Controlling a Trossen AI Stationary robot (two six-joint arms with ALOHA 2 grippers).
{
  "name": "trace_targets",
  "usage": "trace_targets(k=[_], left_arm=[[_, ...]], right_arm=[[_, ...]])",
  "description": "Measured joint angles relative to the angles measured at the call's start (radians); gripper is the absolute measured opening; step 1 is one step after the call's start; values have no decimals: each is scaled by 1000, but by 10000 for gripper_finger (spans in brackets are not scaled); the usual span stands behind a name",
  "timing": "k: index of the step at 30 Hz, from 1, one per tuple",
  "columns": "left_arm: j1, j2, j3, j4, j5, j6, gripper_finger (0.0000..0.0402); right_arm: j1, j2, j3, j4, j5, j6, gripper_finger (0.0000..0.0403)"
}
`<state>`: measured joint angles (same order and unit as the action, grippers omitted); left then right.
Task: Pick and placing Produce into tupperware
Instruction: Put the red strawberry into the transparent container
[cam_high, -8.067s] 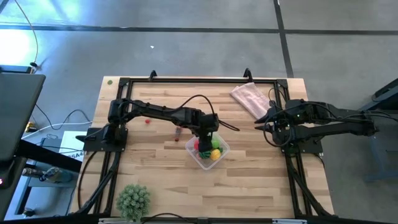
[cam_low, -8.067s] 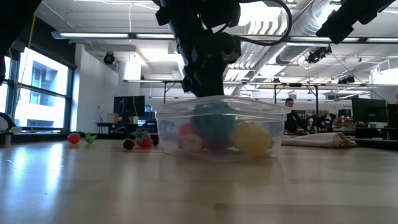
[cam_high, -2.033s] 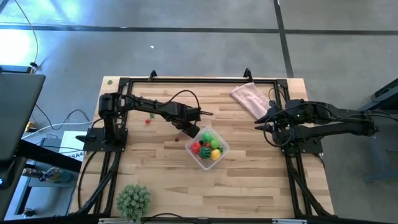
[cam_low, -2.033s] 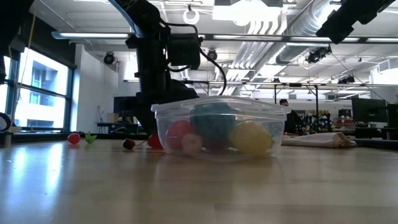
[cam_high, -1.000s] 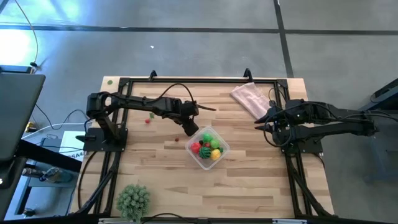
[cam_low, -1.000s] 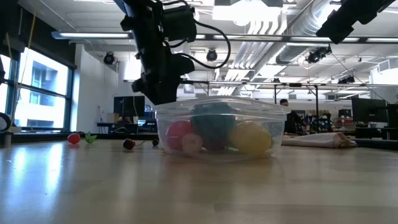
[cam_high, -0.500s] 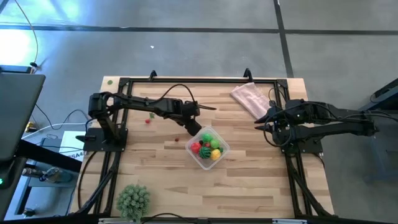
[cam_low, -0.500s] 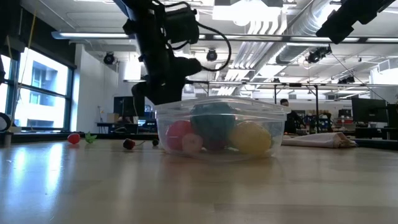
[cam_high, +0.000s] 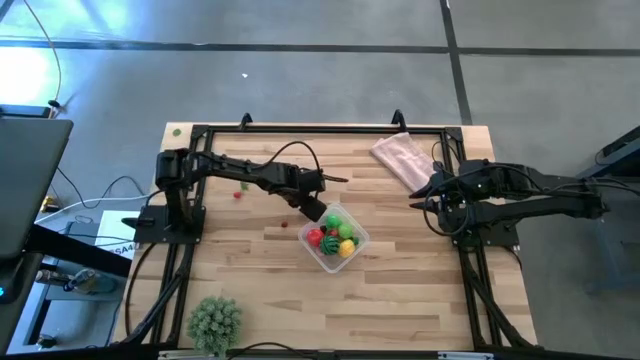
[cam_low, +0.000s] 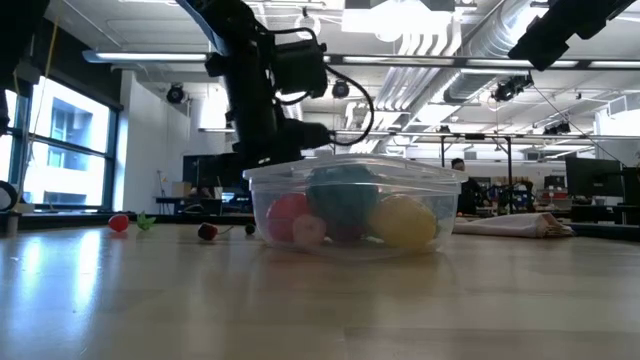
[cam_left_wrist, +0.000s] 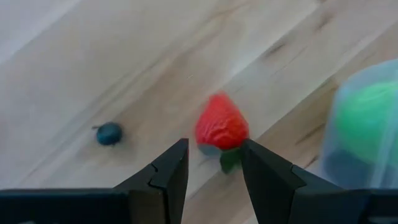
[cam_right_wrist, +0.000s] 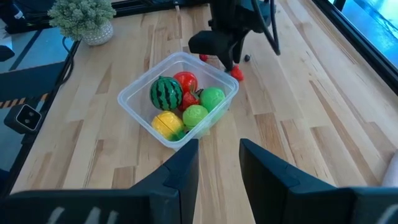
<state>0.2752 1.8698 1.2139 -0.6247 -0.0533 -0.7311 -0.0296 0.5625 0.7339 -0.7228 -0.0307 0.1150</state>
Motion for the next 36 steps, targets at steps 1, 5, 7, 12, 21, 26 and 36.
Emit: trace_targets(k=[1, 5, 7, 12, 21, 26, 36], left_arm=[[0, 2, -1, -4, 0, 0, 136], [0, 9, 1, 24, 7, -2, 136], [0, 12, 1, 43, 6, -7, 136], [0, 17, 1, 63, 5, -9, 136], [0, 17, 1, 99, 8, -8, 136], [0, 17, 1, 121, -1, -8, 136], [0, 16, 1, 129, -35, 9, 136]], right_arm=[[0, 0, 0, 0, 0, 0, 105], [0, 0, 0, 0, 0, 0, 105], [0, 0, 0, 0, 0, -1, 105], [0, 0, 0, 0, 0, -1, 105], [0, 0, 0, 0, 0, 0, 105], [0, 0, 0, 0, 0, 0, 105], [0, 0, 0, 1, 33, 0, 105]])
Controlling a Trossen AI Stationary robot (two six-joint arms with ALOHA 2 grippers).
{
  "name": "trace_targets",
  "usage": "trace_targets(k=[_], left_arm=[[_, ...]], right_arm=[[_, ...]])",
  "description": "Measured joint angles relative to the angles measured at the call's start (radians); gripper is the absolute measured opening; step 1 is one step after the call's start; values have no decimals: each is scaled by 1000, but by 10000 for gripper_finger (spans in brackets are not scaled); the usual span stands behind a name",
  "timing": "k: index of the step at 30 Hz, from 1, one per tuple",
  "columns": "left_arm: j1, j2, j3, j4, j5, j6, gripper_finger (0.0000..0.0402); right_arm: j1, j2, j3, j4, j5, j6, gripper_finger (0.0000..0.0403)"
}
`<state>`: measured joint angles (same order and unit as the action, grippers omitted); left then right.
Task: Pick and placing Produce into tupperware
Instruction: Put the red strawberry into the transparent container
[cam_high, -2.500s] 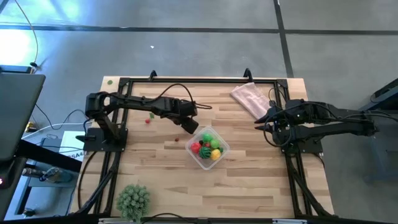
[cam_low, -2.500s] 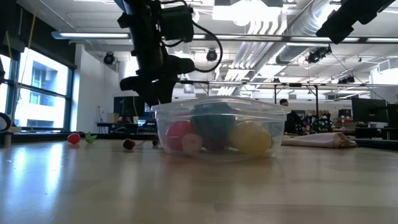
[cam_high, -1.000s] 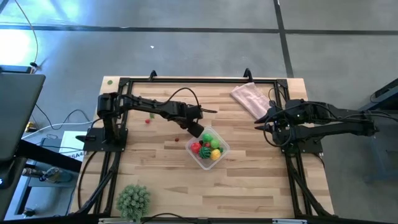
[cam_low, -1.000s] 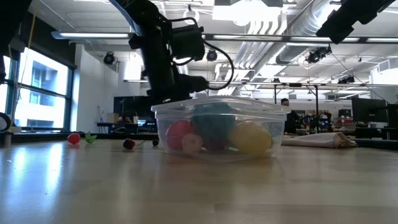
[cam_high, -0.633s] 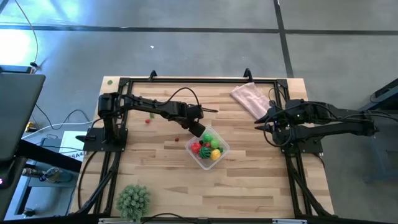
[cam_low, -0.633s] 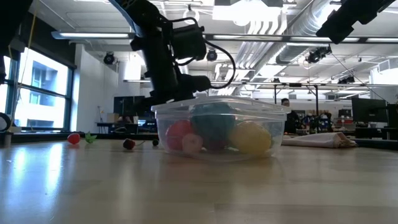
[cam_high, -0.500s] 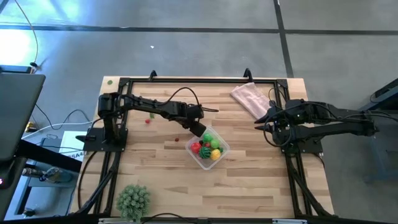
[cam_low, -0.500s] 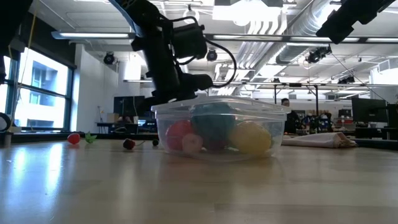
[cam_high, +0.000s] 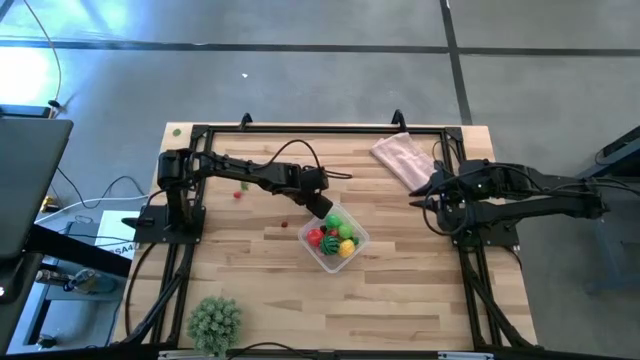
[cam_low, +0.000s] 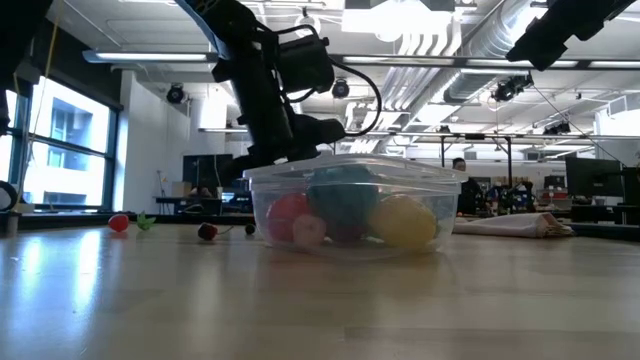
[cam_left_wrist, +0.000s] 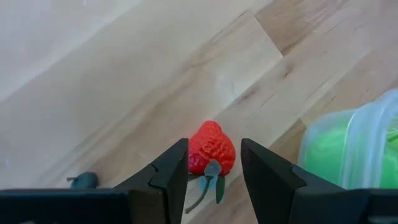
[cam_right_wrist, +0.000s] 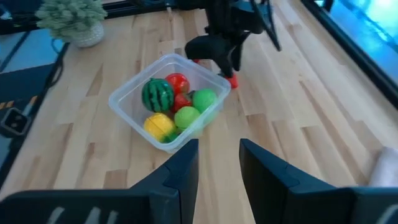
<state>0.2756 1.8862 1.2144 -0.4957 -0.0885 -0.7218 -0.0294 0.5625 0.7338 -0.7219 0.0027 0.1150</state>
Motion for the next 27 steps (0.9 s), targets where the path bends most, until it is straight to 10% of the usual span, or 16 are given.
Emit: trace_targets(k=[27], left_arm=[[0, -1, 0, 22, 36, 215, 136]], right_arm=[[0, 0, 0, 0, 20, 0, 105]])
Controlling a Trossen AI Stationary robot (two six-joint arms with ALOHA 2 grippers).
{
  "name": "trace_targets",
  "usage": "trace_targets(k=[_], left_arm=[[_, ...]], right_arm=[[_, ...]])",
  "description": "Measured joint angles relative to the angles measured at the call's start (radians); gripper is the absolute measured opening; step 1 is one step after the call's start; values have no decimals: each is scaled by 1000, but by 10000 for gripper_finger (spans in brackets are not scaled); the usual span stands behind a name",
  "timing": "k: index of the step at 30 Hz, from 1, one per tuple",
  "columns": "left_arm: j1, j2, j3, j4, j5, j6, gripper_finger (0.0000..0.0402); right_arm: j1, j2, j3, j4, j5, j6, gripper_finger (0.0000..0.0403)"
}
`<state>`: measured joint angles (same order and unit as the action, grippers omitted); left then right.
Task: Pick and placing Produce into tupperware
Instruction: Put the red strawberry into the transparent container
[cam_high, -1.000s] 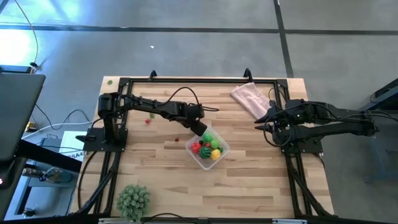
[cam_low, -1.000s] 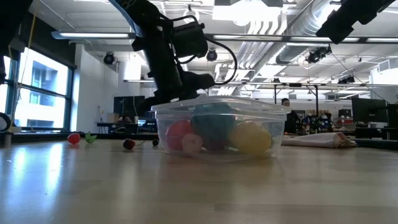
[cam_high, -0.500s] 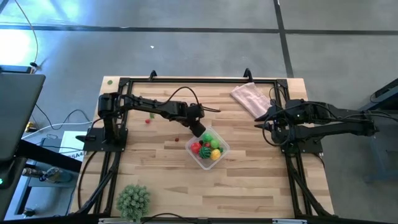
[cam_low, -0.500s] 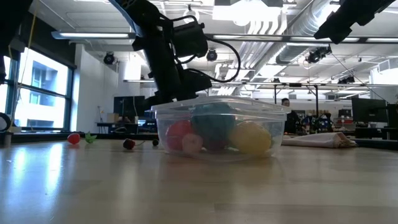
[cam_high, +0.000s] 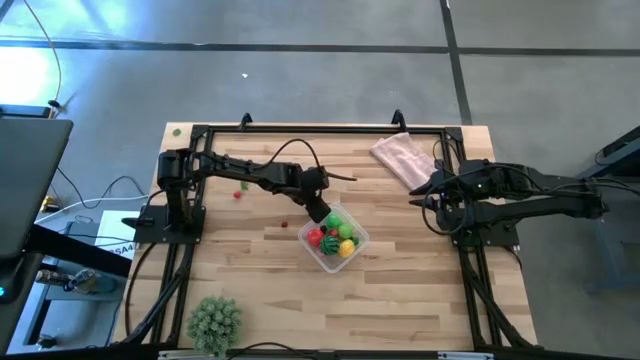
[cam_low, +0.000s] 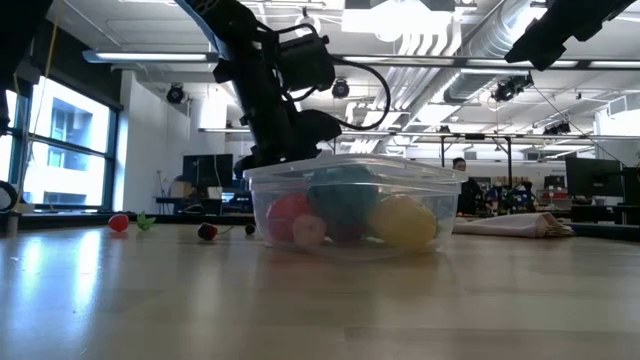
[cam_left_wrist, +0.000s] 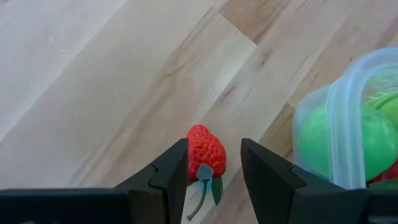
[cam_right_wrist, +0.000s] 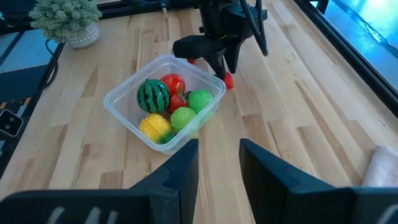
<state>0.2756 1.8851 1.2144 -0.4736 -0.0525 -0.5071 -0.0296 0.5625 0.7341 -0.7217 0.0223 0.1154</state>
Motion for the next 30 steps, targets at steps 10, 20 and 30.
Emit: trace_targets(k=[10, 20, 30], left_arm=[[21, 0, 0, 2, 37, -5, 136], [33, 15, 0, 4, 61, -32, 146], [32, 26, 0, -9, 46, 14, 235]], right_arm=[[0, 0, 0, 0, 0, 0, 105], [0, 0, 0, 0, 0, 0, 105], [0, 0, 0, 0, 0, 0, 105]])
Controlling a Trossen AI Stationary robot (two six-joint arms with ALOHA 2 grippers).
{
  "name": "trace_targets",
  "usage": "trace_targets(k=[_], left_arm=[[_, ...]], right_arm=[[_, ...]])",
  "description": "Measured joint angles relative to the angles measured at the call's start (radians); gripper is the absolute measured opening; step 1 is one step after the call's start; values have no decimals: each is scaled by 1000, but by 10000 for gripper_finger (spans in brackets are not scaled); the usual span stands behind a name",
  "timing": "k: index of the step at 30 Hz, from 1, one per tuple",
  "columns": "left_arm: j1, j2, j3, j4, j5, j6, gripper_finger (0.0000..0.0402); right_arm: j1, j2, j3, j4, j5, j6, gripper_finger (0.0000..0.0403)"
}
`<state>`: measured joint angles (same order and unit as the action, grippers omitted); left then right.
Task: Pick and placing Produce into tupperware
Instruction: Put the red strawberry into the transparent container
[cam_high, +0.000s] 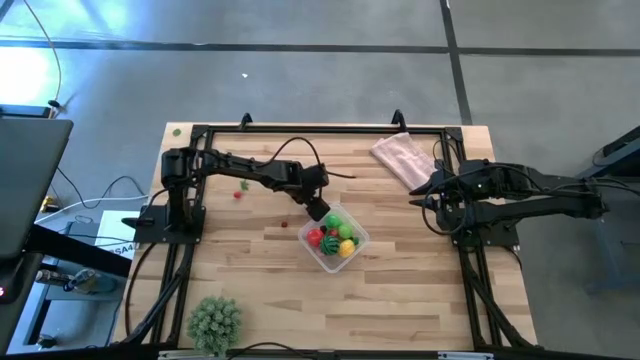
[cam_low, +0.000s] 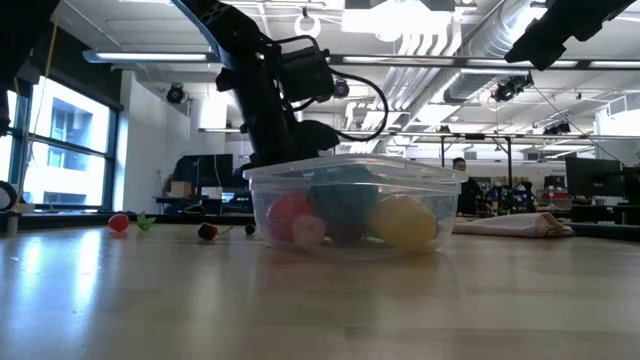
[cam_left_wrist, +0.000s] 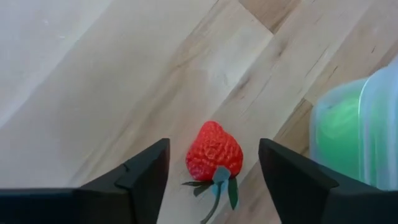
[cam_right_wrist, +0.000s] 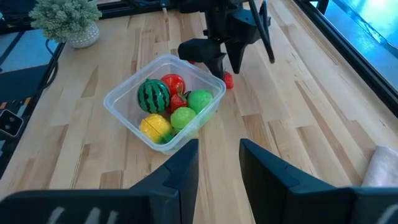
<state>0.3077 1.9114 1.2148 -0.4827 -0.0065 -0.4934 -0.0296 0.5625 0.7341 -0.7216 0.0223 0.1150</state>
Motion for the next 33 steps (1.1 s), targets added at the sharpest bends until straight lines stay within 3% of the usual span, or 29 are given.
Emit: trace_targets(k=[6, 20, 33], left_arm=[[0, 25, -1, -10, 20, 1, 254], [0, 48, 1, 15, 25, 41, 254], [-1, 51, 0, 14, -30, 14, 182]], right_arm=[[0, 0, 0, 0, 0, 0, 105], [0, 0, 0, 0, 0, 0, 105], [0, 0, 0, 0, 0, 0, 105]])
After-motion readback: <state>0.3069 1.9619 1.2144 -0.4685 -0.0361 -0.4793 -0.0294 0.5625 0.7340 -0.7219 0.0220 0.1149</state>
